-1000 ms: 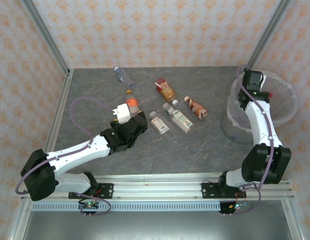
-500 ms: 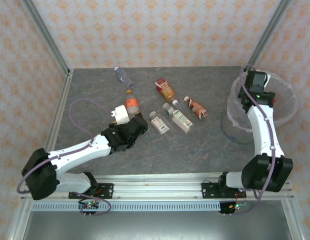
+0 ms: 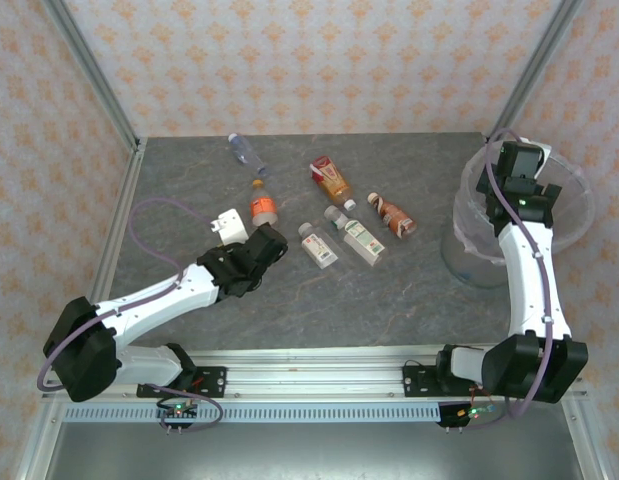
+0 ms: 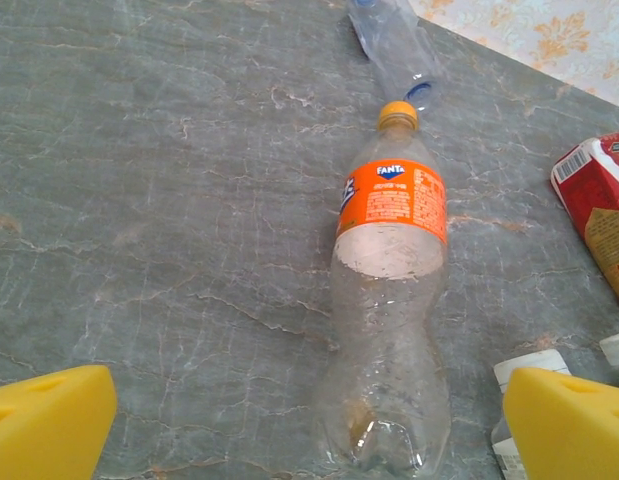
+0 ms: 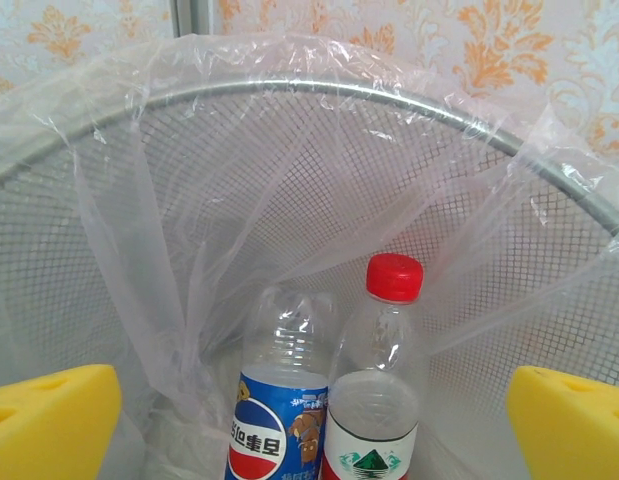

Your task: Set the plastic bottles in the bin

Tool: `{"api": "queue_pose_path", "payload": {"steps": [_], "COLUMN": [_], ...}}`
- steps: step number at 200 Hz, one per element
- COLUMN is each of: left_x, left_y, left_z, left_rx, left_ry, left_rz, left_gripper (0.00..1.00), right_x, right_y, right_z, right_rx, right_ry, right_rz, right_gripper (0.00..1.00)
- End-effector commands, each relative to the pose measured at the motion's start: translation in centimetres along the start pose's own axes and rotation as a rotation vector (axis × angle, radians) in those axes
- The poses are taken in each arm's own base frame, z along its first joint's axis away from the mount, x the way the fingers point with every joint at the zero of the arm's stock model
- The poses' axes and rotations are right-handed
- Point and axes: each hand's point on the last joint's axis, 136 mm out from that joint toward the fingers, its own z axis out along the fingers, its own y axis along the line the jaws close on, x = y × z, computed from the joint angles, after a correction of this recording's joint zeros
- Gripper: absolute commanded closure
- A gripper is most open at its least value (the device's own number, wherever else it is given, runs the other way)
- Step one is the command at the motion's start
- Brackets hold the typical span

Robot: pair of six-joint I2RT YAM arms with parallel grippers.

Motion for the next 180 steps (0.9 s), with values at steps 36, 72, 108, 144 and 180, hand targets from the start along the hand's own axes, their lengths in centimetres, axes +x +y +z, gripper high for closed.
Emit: {"api": "queue_pose_path", "payload": {"steps": [36, 72, 108, 144, 180], "left_x": [1.9, 3.1, 3.5, 3.9, 4.2], "left_y": [-0.9, -1.5, -1.8, -2.3, -2.9], "left_z": [1.3, 2.0, 2.8, 3.9, 4.7], "left_rx": [0.044, 0.071, 0.102, 0.089, 0.076], "left_ry": [0.147, 0.230, 0.285, 0.339, 0.357], "left_rz": [0.042, 0.124, 0.166, 0.190, 0.211], "left_gripper": [0.00, 0.00, 0.00, 0.00, 0.00], "right_x": [-2.8, -4.5, -5.7, -6.5, -6.5], "right_y": [-1.5, -0.9, 0.9, 5.3, 9.9], "right_z": [-3.6, -6.2, -8.5, -11.0, -13.2], "right_rx": [-0.033, -0.156, -0.325, -0.622, -0.814], "right_ry": [-0.140, -0.218, -0.238, -0.210, -0.166], "right_rz": [0.164, 0.266, 0.344, 0.383, 0.329], "right_gripper": [0.01, 0.01, 0.01, 0.01, 0.01]}}
